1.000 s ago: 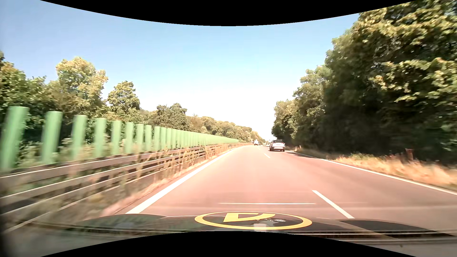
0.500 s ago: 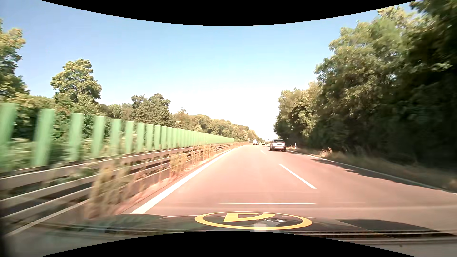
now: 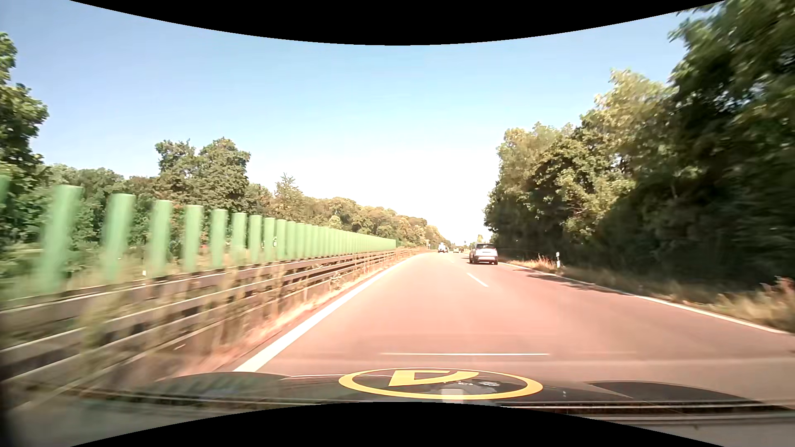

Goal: Follow the waypoints while adhering to traffic rules and regulations

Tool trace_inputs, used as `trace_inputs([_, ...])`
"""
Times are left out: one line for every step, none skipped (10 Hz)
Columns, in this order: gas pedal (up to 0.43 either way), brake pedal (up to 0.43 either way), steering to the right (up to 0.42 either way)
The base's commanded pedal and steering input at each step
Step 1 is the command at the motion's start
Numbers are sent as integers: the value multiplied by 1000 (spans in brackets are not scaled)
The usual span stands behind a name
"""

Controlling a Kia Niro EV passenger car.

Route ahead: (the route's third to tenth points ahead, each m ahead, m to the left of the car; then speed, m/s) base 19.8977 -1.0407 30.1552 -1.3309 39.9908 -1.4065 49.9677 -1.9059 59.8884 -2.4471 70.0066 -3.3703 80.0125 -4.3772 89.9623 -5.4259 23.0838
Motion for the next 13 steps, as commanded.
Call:
trace_inputs([220,0,7])
trace_inputs([220,0,6])
trace_inputs([220,0,6])
trace_inputs([220,0,5])
trace_inputs([228,0,5])
trace_inputs([228,0,5])
trace_inputs([228,0,5])
trace_inputs([228,0,5])
trace_inputs([228,0,5])
trace_inputs([228,0,5])
trace_inputs([228,0,5])
trace_inputs([228,0,5])
trace_inputs([228,0,5])
